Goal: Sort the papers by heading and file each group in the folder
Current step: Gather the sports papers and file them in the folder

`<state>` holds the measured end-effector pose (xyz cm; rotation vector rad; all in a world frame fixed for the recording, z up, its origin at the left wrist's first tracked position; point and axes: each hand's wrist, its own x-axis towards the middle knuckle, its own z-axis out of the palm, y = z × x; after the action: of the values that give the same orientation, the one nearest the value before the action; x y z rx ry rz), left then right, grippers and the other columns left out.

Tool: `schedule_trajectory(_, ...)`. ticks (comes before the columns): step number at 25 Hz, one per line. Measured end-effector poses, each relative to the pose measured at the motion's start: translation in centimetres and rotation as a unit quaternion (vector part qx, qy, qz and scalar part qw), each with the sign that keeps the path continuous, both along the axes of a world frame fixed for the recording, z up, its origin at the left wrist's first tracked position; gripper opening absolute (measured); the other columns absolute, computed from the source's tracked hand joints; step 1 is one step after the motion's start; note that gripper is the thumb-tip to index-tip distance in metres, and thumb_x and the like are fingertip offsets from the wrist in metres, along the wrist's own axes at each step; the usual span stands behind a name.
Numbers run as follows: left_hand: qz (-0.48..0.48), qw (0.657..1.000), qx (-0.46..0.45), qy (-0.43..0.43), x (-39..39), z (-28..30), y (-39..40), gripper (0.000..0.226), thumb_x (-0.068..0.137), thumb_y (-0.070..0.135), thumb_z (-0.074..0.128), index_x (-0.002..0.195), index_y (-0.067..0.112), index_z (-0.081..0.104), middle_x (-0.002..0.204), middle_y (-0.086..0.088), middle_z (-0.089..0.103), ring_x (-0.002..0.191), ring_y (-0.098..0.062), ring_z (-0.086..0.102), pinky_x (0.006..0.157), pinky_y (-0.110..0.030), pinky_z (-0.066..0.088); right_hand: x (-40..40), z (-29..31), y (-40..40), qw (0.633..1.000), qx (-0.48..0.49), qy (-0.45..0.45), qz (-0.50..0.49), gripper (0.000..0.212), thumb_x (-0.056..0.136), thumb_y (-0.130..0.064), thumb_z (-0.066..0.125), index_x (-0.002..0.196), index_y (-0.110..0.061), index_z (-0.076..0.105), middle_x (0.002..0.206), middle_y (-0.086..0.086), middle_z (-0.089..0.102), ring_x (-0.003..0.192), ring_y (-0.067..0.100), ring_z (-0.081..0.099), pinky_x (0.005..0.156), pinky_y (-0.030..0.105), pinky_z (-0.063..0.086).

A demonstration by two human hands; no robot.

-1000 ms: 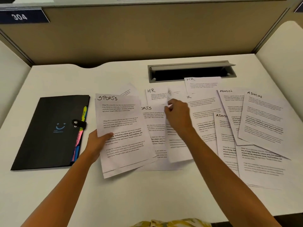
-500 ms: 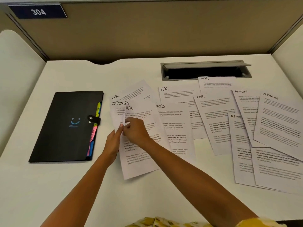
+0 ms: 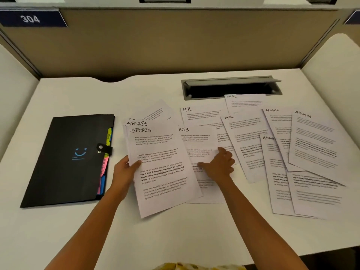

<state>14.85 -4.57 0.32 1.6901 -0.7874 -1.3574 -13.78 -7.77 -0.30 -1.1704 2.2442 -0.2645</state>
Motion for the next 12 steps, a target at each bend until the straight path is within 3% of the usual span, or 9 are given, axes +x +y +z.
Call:
schedule_trajectory(5,-0.008,1.000,-0.014,0.005,-0.1,0.3,-0.5,0.029,0.095,0.015,0.056,0.122,0.022,0.060,0.111,0.000,0.070,0.092,-0.024,0.071,0.075,-0.045,0.060,-0.2,-0.4,0.1,0.987,-0.100,-0.124,-0.033,0.103,0.060,-0.015,0.091,0.138,-0.016,0.024,0.134,0.013,0.042,0.119,0.029,0.048,0.095,0.042,0.048)
schedule_trajectory(8,-0.011,1.000,-0.017,0.005,0.1,0.6,-0.6,0.028,0.096,0.015,0.055,0.123,0.021,0.059,0.110,0.001,0.071,0.091,-0.021,0.071,0.070,-0.040,0.060,-0.9,-0.4,0.4,0.985,-0.122,-0.119,-0.020,0.068,0.080,-0.017,0.077,0.133,-0.018,0.034,0.126,0.011,0.060,0.106,0.028,0.062,0.085,0.041,0.056)
schedule_trajectory(10,-0.010,1.000,-0.014,0.007,0.1,0.4,-0.7,0.028,0.096,0.015,0.055,0.123,0.021,0.059,0.109,0.001,0.071,0.090,-0.022,0.071,0.073,-0.043,0.060,-1.9,0.0,0.7,0.985,-0.151,-0.078,0.018,0.045,0.090,-0.027,0.065,0.129,-0.011,0.049,0.124,0.011,0.063,0.109,0.030,0.063,0.090,0.041,0.054)
schedule_trajectory(12,-0.009,1.000,-0.012,0.009,-0.1,0.4,-0.8,0.026,0.096,0.015,0.055,0.120,0.022,0.060,0.109,0.000,0.071,0.090,-0.023,0.071,0.078,-0.049,0.059,-3.3,0.7,1.1,0.974,-0.204,-0.095,0.036,0.039,0.094,-0.029,0.060,0.124,-0.005,0.057,0.122,0.011,0.065,0.112,0.030,0.062,0.095,0.035,0.049)
